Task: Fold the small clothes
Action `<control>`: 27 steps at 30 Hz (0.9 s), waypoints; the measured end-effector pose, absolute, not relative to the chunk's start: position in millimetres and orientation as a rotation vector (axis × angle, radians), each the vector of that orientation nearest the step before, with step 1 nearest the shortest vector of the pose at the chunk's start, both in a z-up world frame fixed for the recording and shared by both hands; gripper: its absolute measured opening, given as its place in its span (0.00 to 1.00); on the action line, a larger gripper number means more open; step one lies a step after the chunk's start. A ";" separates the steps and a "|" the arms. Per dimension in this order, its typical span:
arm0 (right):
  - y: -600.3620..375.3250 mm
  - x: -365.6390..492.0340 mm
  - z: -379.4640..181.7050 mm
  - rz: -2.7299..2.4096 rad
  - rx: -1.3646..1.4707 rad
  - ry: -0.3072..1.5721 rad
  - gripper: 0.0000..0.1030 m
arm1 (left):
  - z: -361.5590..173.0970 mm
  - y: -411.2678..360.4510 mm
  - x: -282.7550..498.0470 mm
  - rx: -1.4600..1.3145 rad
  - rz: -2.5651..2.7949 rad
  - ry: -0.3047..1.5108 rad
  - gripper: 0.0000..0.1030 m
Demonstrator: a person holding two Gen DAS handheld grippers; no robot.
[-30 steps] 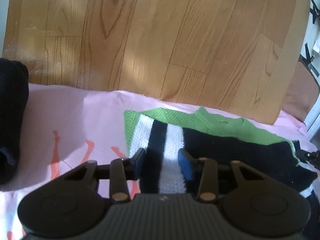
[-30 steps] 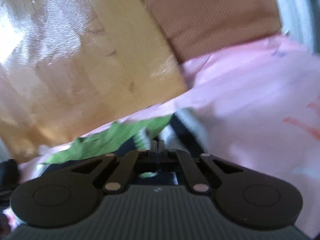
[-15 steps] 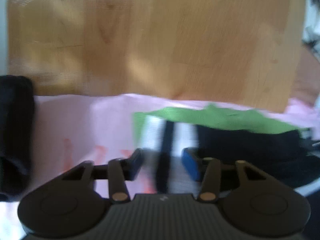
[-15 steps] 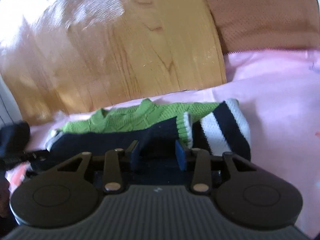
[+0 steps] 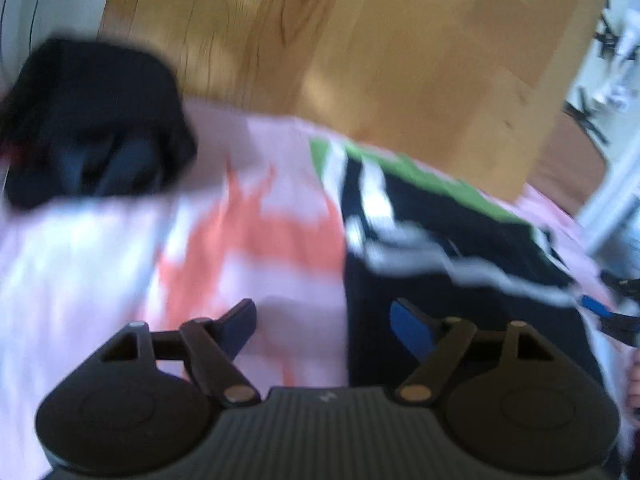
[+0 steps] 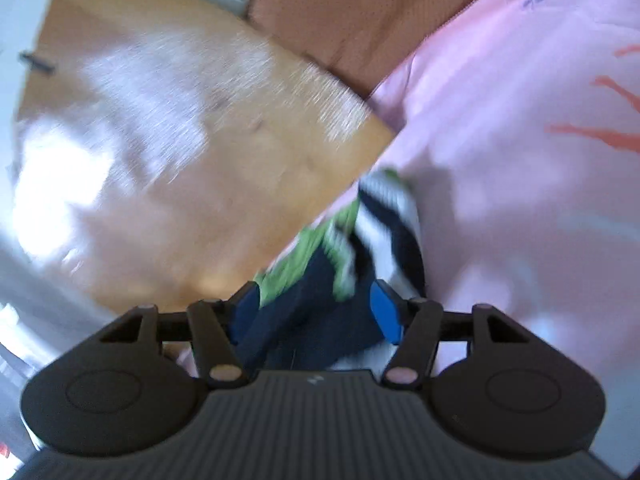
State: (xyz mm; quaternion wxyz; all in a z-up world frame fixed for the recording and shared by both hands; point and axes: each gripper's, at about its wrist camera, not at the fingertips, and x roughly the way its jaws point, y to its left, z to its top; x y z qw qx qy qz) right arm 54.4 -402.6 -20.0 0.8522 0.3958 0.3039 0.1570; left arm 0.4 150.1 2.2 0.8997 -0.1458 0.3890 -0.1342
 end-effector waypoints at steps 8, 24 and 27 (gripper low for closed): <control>-383.6 -47.9 -10.9 0.290 0.596 0.704 0.63 | 4.7 129.1 -62.4 -0.280 -0.380 0.871 0.59; -355.3 -119.1 -9.2 0.019 0.300 0.522 0.05 | 7.8 122.2 -104.2 -0.121 -0.276 0.860 0.10; -370.7 -107.4 -19.1 0.000 0.314 0.608 0.06 | 10.5 127.3 -102.4 -0.136 -0.298 0.867 0.15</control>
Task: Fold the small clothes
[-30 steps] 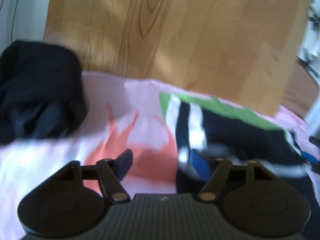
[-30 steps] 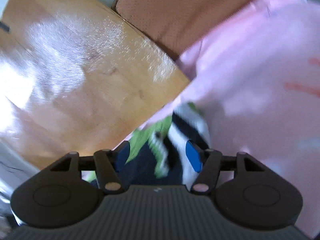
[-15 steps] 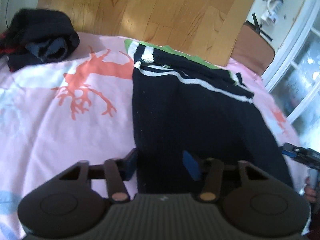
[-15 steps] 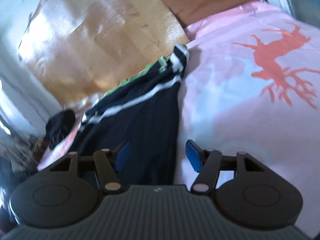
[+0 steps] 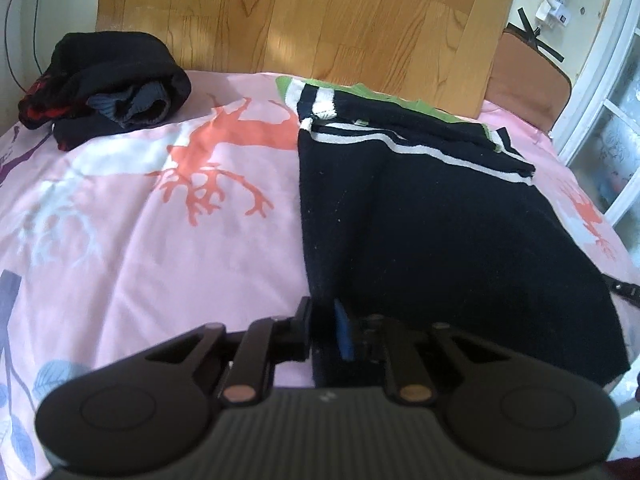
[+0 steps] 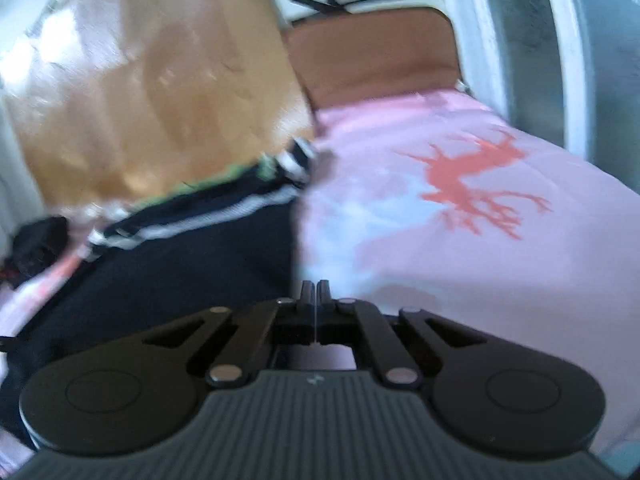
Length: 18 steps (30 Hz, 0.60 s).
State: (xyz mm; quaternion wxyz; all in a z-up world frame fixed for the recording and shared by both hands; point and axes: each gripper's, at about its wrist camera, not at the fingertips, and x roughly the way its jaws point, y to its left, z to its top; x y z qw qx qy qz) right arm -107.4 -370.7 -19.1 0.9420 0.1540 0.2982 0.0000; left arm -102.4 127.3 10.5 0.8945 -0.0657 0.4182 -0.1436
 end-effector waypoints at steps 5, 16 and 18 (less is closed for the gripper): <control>-396.0 -74.8 14.1 0.086 0.396 0.578 0.10 | 33.1 139.4 -90.2 -0.209 -0.383 0.747 0.51; -323.9 190.6 49.6 0.297 0.368 0.706 0.62 | 1.5 66.0 40.7 -0.332 -0.567 0.746 0.54; -304.7 246.7 35.9 0.268 0.326 0.767 0.75 | -11.4 64.0 40.2 -0.315 -0.580 0.747 0.56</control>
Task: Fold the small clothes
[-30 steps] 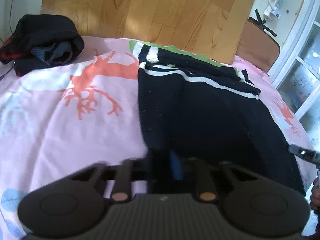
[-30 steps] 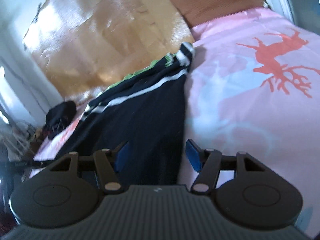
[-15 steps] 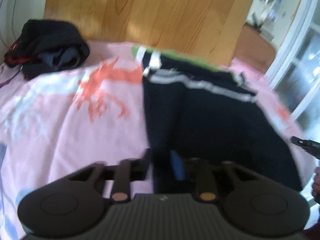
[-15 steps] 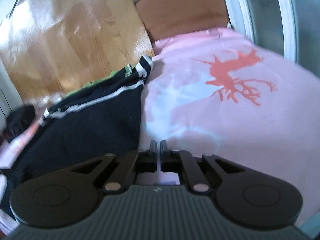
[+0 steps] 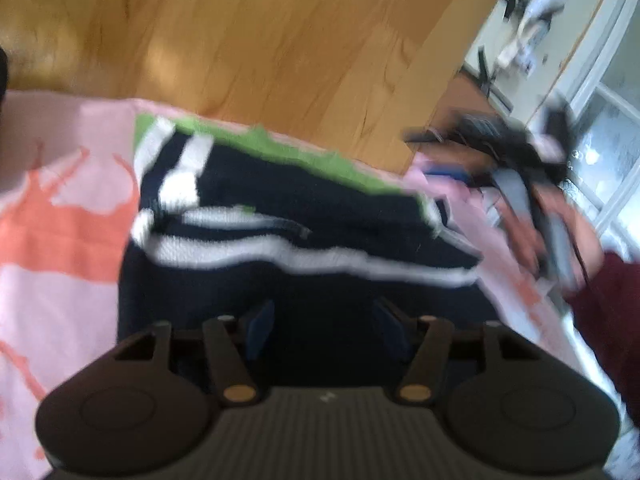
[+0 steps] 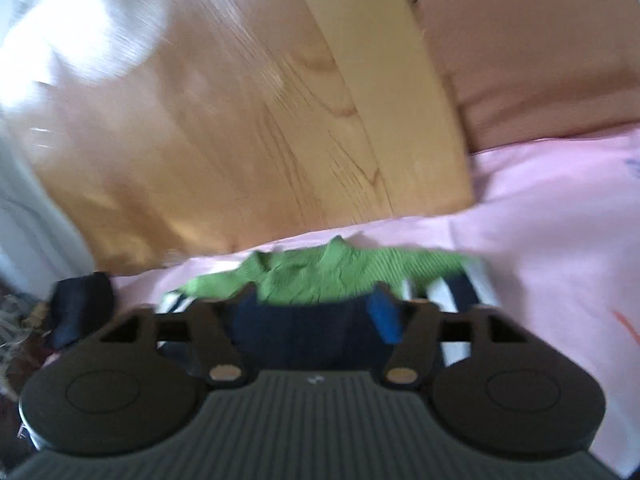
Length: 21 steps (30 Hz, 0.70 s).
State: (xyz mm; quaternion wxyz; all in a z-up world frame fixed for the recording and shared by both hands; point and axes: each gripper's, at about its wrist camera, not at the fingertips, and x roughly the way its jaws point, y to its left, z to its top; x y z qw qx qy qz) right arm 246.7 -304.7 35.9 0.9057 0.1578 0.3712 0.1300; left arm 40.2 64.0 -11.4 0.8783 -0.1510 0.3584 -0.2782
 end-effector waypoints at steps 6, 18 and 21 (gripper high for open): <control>-265.3 342.1 -20.3 0.239 0.252 0.931 0.76 | -10.0 71.1 37.9 -0.357 -0.651 0.750 0.82; -254.5 239.6 35.5 0.401 0.124 0.718 0.18 | -3.3 91.7 39.7 -0.458 -0.627 0.681 0.83; -256.0 169.7 53.8 0.447 0.094 0.669 0.05 | 4.3 116.3 34.8 -0.545 -0.560 0.618 0.83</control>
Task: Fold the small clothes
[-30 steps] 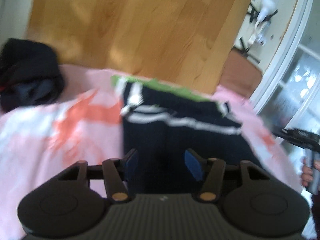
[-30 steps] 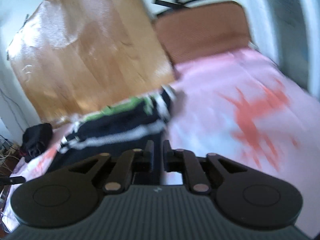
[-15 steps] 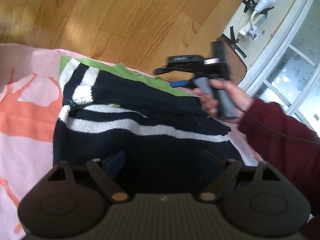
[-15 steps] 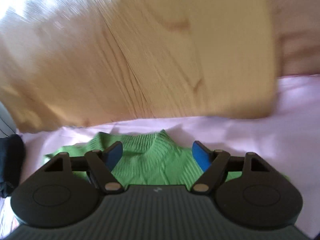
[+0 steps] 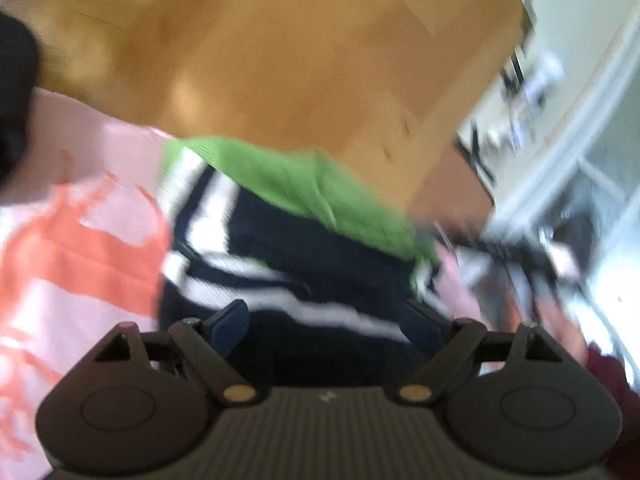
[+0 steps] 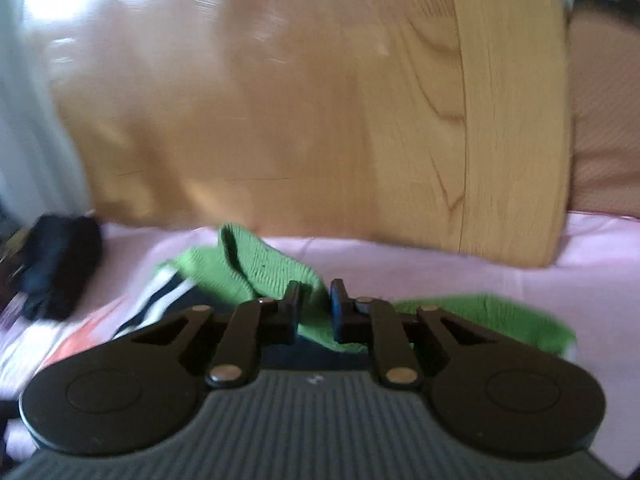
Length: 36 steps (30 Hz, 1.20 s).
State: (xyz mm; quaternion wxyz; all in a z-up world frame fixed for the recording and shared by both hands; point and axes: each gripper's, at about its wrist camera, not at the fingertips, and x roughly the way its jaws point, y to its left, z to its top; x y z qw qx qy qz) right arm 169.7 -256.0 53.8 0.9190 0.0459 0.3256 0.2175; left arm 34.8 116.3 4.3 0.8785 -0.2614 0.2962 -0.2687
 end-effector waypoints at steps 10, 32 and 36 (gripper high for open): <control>-262.5 74.4 31.6 0.408 0.052 0.646 0.08 | 3.9 175.6 39.6 -0.861 -0.430 0.568 0.86; -150.1 241.4 5.0 0.409 -0.255 0.790 0.08 | -5.7 173.3 44.5 -0.797 -0.479 0.583 0.87; -167.4 190.6 41.5 0.476 -0.214 0.705 0.08 | -3.8 175.8 42.6 -0.808 -0.482 0.563 0.87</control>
